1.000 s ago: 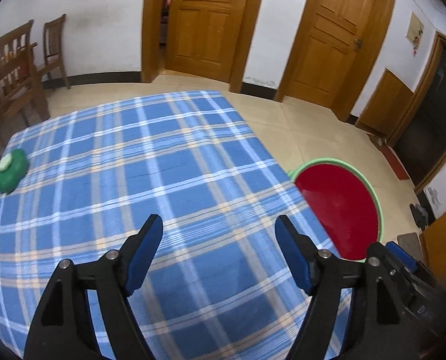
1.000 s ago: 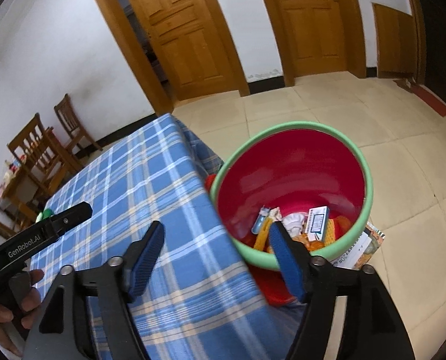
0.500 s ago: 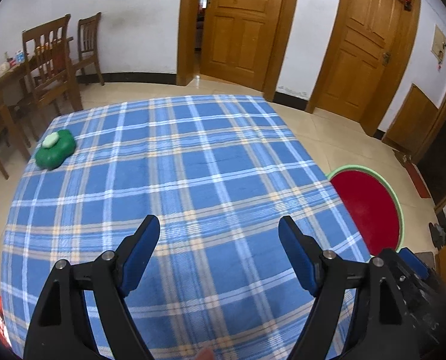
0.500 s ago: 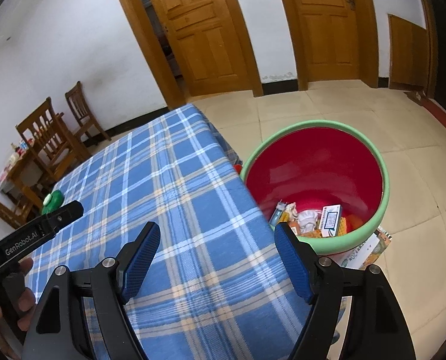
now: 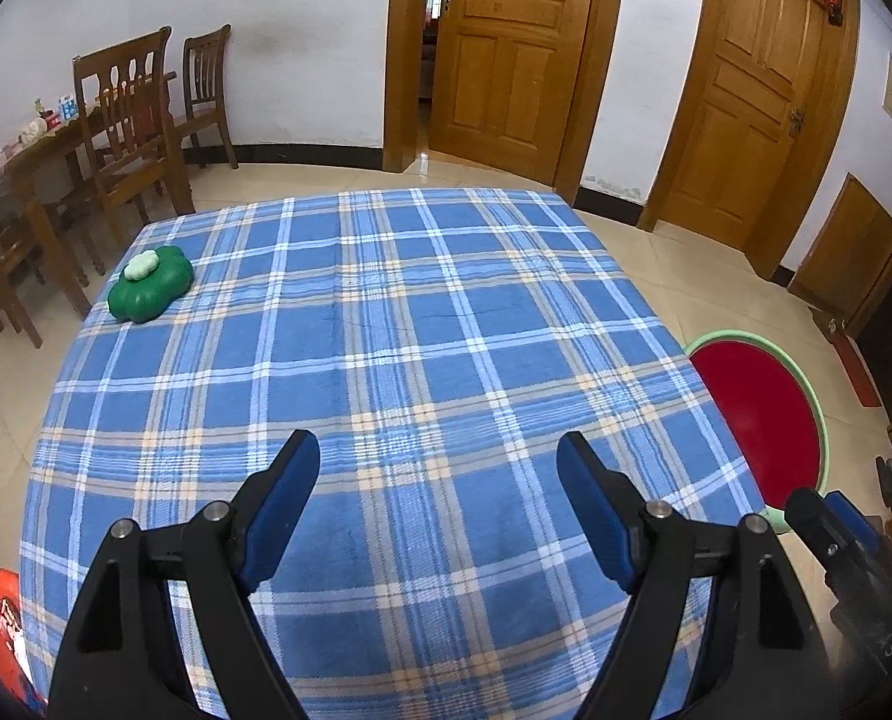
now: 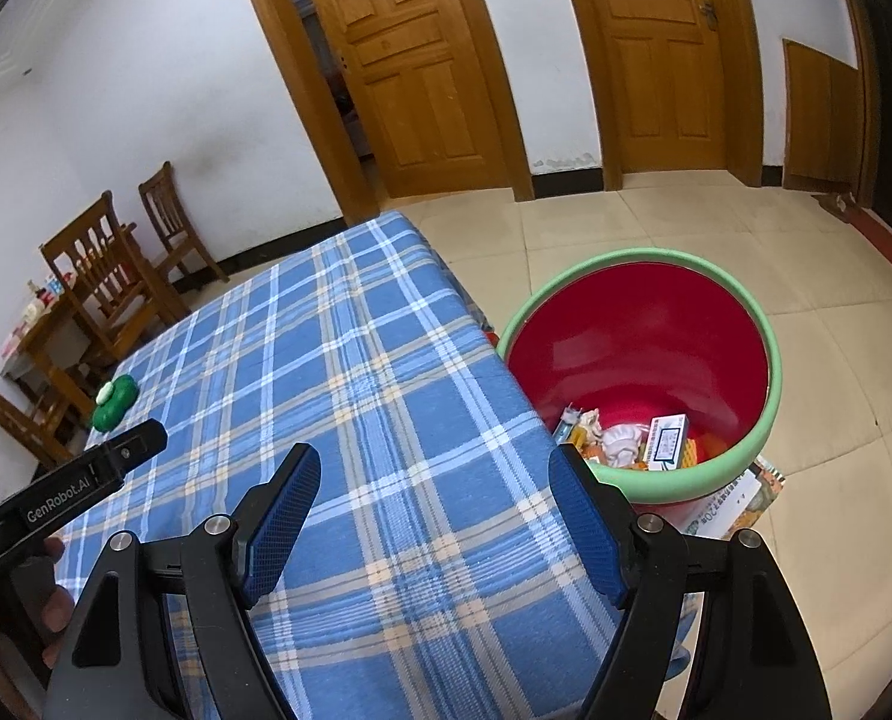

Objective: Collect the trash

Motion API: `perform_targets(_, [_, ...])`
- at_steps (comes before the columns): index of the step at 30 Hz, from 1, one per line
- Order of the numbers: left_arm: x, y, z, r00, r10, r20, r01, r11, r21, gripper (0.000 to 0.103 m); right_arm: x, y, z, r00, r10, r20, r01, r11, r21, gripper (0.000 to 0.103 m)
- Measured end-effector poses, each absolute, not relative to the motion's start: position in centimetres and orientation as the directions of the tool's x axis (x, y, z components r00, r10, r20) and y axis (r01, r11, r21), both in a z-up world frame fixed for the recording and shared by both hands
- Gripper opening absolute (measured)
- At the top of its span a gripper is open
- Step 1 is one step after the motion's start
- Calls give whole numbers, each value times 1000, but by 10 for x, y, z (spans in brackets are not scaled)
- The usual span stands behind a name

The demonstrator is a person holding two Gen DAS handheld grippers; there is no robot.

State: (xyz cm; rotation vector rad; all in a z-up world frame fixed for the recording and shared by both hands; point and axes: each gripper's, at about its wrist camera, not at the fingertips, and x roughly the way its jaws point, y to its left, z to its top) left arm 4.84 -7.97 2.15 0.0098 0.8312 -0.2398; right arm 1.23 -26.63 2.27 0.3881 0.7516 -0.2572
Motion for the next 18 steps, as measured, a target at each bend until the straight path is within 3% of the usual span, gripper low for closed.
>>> perform_targets(18, [46, -81, 23, 649, -212, -731, 224, 971, -83, 81, 12, -266, 22, 703, -86, -706, 361, 899, 250, 79])
